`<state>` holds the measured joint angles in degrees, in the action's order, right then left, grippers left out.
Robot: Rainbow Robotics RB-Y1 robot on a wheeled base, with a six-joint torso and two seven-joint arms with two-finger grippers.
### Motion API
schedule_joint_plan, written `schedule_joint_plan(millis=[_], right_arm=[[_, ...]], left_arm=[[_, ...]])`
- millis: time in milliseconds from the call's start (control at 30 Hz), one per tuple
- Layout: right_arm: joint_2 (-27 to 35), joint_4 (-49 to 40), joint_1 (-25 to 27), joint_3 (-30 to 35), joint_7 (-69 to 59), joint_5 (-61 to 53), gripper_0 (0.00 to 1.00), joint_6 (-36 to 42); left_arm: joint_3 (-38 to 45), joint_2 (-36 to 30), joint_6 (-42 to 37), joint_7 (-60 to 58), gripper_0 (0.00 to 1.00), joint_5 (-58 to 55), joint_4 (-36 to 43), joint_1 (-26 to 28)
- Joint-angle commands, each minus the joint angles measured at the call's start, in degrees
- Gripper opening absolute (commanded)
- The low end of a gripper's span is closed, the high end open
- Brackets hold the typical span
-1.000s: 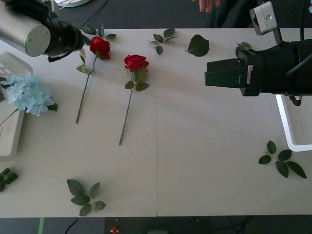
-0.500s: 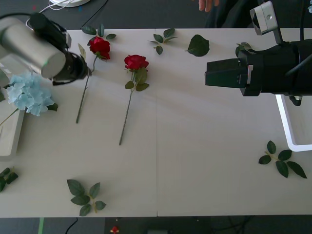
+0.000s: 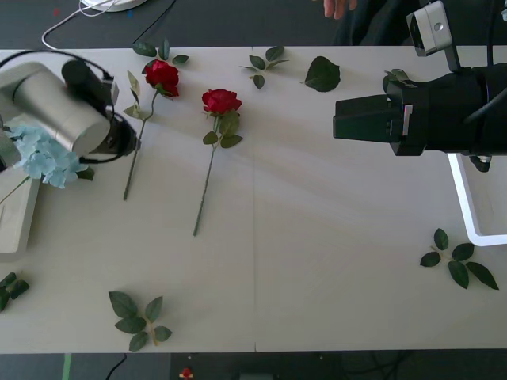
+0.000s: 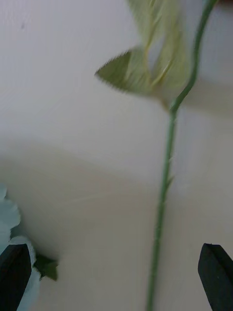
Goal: Place the red flowers into the right box and the blue flowers into the left box. If a person shows an open palm, hand one flower to the person first, then continue sorting.
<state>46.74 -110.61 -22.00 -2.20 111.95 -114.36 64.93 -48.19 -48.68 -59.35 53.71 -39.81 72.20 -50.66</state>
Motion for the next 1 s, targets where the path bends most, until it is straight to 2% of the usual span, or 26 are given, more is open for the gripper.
schedule_joint_plan(millis=[33,500,600,700,733,767,800,1000], right_arm=[[-0.86,-2.15,0.55,-0.09,1.78,-1.13,1.0,0.02],[-0.86,-1.8,0.64,-0.09,1.87,-1.39,1.0,-0.07],[-0.86,-1.8,0.64,-0.09,1.78,-1.39,1.0,0.02],[-0.86,-1.8,0.64,-0.09,1.87,-1.39,1.0,-0.07],[-0.86,-1.8,0.64,-0.09,1.87,-1.39,1.0,-0.07],[-0.86,-1.8,0.55,-0.09,1.87,-1.39,1.0,-0.07],[-0.86,-1.8,0.64,-0.09,1.87,-1.39,1.0,-0.07],[-0.86,-1.8,0.64,-0.09,1.87,-1.48,1.0,0.02]], left_arm=[[0.47,-0.45,1.79,1.75,1.0,2.46,0.13,3.46],[0.47,2.1,7.85,1.66,0.98,4.13,0.13,7.68],[0.47,2.53,8.99,1.66,0.83,5.19,-0.04,8.29],[0.47,2.97,9.52,1.57,0.57,6.15,-0.13,8.56],[0.47,3.15,9.52,1.57,0.37,6.59,-0.22,8.73],[0.47,3.24,9.52,1.57,0.09,7.03,-0.13,8.82],[0.47,3.24,9.43,1.57,0.0,7.21,-0.13,8.91],[0.47,3.33,9.7,1.4,0.0,7.56,-0.13,9.35]])
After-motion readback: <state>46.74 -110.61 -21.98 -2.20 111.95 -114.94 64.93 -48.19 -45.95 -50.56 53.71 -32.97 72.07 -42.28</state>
